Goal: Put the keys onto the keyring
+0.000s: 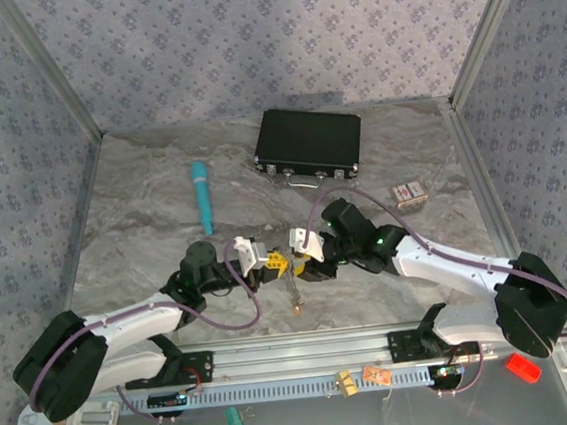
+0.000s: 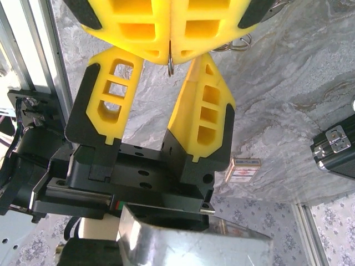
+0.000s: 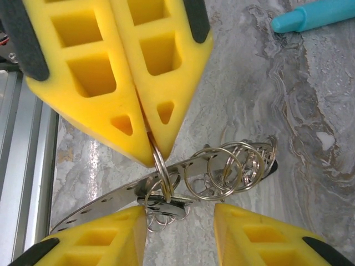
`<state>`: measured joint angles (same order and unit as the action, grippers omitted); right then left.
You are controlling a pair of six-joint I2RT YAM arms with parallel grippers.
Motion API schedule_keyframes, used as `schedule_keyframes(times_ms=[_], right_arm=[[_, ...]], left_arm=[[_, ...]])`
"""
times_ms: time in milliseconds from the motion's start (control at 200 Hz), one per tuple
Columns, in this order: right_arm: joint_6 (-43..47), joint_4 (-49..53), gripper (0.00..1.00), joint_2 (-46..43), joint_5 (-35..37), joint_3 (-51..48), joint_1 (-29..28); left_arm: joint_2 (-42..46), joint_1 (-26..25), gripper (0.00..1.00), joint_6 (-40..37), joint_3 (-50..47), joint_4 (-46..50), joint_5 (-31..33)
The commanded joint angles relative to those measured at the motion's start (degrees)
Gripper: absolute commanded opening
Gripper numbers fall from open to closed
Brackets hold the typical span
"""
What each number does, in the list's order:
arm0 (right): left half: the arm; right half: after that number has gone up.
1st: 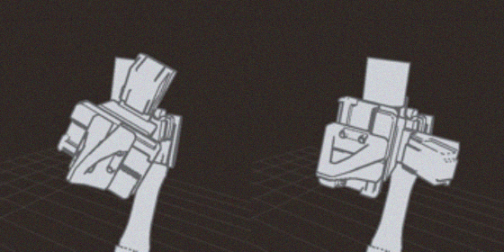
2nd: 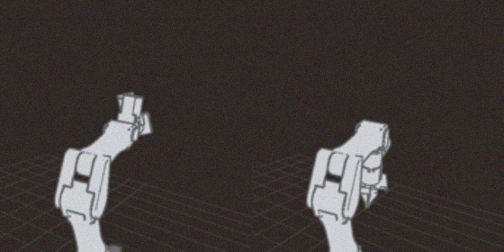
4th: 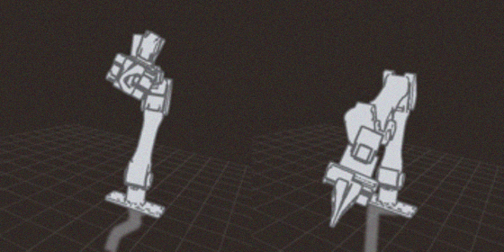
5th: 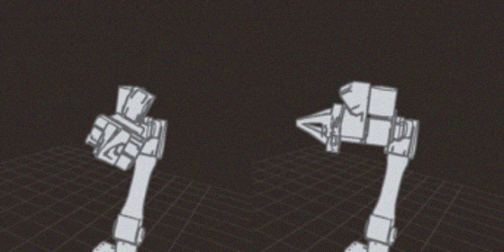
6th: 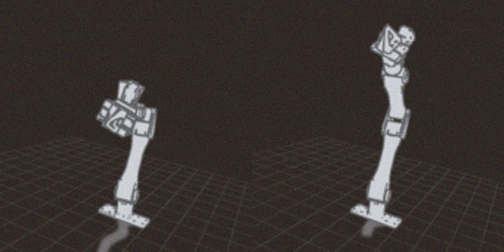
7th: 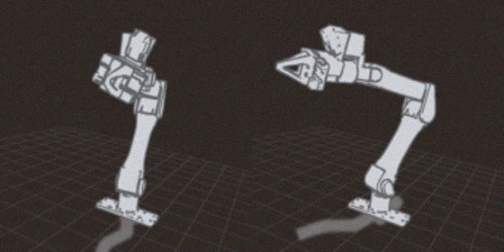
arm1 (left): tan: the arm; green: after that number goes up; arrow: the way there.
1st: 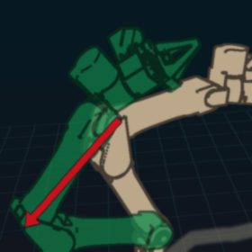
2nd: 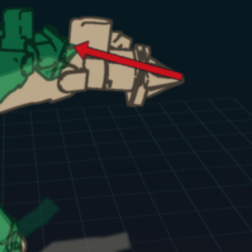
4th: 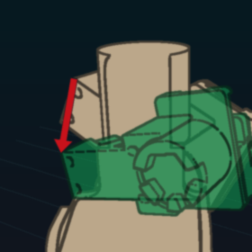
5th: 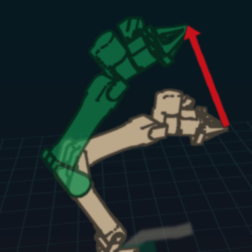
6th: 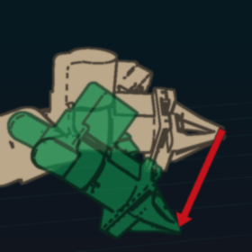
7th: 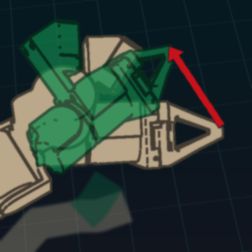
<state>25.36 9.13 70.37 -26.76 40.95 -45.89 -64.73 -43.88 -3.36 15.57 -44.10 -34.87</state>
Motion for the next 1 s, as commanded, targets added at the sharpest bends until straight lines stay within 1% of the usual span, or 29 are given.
schedule_keyframes(times_ms=[0, 215, 350, 425, 645, 725, 780, 875, 994], right_arm=[[-1.87, -4.19, 0.39, 0.79, -4.17, -1.37, 0.18], [-3.60, -8.78, 0.44, 3.26, -6.48, -2.31, 0.27], [-3.88, -10.42, 0.44, 4.49, -7.68, -2.61, 0.53], [-3.97, -10.34, 0.42, 4.71, -8.26, -2.60, 0.83], [-3.88, -8.30, 0.26, 3.64, -10.31, -2.81, 2.22], [-4.24, -7.90, 0.13, 2.88, -11.80, -3.01, 3.20], [-4.80, -7.87, 0.06, 2.21, -12.65, -3.07, 3.94], [-4.76, -6.49, 0.00, 1.03, -12.83, -2.74, 4.68], [-4.36, -3.39, 0.00, -0.18, -12.83, -1.55, 4.78]], left_arm=[[1.73, -0.07, 0.00, 0.73, -0.37, -4.67, -0.11], [2.06, -0.04, 0.00, 1.26, -0.54, -5.54, -0.35], [2.65, -0.03, 0.00, 1.29, -0.89, -5.65, -0.15], [3.09, 0.01, 0.00, 1.10, -1.03, -5.17, 0.21], [4.32, 0.17, 0.00, 0.80, -1.50, -4.45, 1.30], [4.76, 0.15, 0.00, 0.64, -1.64, -4.16, 1.63], [5.09, 0.26, 0.00, 0.62, -1.85, -3.89, 1.86], [5.75, 0.32, 0.00, 0.54, -2.12, -3.72, 2.43], [6.45, 0.43, 0.00, -0.32, -1.88, -1.83, 2.87]])
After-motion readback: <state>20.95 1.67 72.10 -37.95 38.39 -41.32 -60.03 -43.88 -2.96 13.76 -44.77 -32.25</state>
